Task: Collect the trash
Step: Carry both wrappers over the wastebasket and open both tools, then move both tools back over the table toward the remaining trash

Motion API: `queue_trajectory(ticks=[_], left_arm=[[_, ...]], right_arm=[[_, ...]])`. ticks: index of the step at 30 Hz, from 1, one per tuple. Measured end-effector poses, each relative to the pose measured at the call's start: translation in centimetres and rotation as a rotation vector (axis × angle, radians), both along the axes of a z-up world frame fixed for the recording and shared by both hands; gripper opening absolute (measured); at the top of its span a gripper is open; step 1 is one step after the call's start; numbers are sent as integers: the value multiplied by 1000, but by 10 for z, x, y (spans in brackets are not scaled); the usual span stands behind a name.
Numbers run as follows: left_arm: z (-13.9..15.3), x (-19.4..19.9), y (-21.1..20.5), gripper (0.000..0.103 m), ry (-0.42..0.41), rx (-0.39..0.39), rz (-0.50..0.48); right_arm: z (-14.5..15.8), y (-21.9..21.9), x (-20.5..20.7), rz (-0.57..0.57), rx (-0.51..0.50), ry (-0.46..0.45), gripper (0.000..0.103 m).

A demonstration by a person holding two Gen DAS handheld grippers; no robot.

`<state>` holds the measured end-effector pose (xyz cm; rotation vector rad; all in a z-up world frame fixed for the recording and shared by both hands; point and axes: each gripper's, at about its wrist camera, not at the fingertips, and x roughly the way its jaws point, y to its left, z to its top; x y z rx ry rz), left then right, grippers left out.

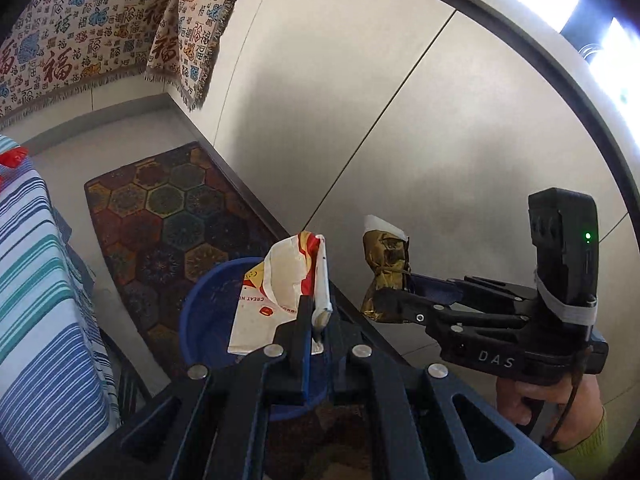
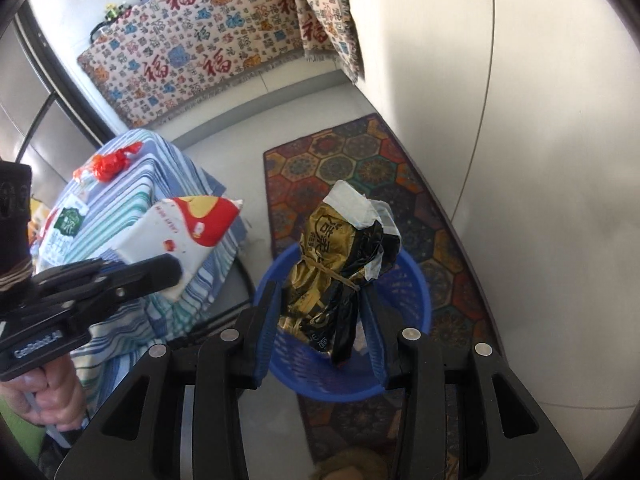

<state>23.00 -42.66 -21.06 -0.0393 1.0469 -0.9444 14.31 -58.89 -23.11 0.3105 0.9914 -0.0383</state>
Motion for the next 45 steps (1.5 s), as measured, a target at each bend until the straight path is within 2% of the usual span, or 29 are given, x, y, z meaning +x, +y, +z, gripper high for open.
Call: queue_trajectory(ticks=[4, 7, 9, 12, 16, 21, 23, 29, 33, 36, 39, 45], left_arm=[[-9, 8, -11, 10, 5, 2, -5], [-15, 16, -16, 24, 24, 2, 14], [-15, 21, -15, 33, 26, -5, 35], [-11, 25, -9, 39, 27, -15, 56], [4, 16, 6, 45, -29, -1, 67], [29, -16, 46, 58, -134, 41, 71], [36, -33, 70, 60, -169, 75, 87], [32, -70, 161, 62, -181, 165, 190], [22, -82, 239, 62, -176, 252, 320], [16, -86, 299, 62, -164, 280, 423], [13, -85, 350, 62, -164, 309, 512], [3, -75, 419, 62, -150, 336, 612]], right_arm=[[-2, 3, 8, 5, -41, 1, 43], [-3, 3, 9, 3, -63, -5, 60], [-2, 3, 8, -1, -74, -9, 60], [4, 3, 7, -19, -90, -30, 62], [13, 2, 4, -47, -108, -76, 68], [27, 10, 2, -76, -177, -141, 83], [32, 16, 1, -75, -183, -161, 91], [43, 51, 4, -15, -252, -216, 96], [47, 95, 3, 65, -296, -255, 97], [43, 140, 0, 148, -301, -277, 97], [39, 198, -5, 250, -254, -274, 97], [25, 319, -16, 427, -204, -223, 97]])
